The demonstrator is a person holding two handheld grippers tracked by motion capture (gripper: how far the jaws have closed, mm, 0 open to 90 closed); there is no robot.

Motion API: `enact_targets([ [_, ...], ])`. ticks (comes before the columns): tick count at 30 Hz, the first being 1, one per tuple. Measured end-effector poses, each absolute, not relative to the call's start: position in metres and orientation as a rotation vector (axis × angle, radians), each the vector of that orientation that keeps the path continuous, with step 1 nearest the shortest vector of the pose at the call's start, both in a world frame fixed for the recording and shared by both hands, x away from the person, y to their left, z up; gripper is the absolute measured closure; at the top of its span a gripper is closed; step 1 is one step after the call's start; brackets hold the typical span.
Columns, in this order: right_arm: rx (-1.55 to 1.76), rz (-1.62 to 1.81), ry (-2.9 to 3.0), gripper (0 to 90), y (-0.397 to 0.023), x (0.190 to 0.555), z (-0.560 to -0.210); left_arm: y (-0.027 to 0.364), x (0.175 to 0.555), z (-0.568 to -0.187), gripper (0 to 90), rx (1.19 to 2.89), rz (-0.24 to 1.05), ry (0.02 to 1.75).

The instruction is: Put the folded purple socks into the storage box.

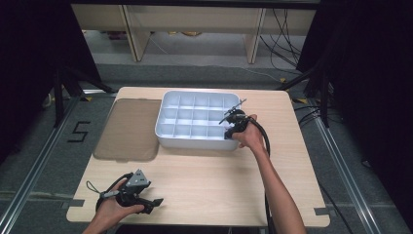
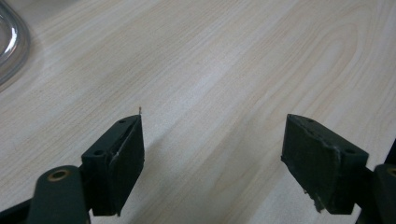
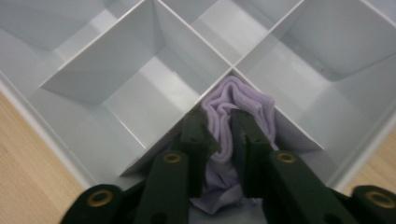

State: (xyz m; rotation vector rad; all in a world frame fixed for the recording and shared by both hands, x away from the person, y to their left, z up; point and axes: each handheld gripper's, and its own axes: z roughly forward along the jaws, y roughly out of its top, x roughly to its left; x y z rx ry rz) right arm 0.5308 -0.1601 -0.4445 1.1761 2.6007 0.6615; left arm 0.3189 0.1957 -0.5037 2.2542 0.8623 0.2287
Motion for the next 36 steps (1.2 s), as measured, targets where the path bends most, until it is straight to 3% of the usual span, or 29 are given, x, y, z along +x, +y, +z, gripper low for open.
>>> enact_targets([
  [13,1.2,0.819,2.502,69.1,-0.182,0.517,-0.405,0.196,0.32,-0.504,20.7,2.255,0.227,0.878],
  [26,1.111,0.914,2.472,65.4,-0.174,0.493,-0.392,0.197,0.32,-0.504,20.7,2.249,0.232,0.873],
  [31,1.113,0.927,2.473,60.9,-0.172,0.487,-0.39,0.197,0.32,-0.504,20.7,2.241,0.228,0.889],
  [36,1.11,0.963,2.455,50.7,-0.172,0.483,-0.39,0.198,0.321,-0.503,20.7,2.254,0.247,0.875],
])
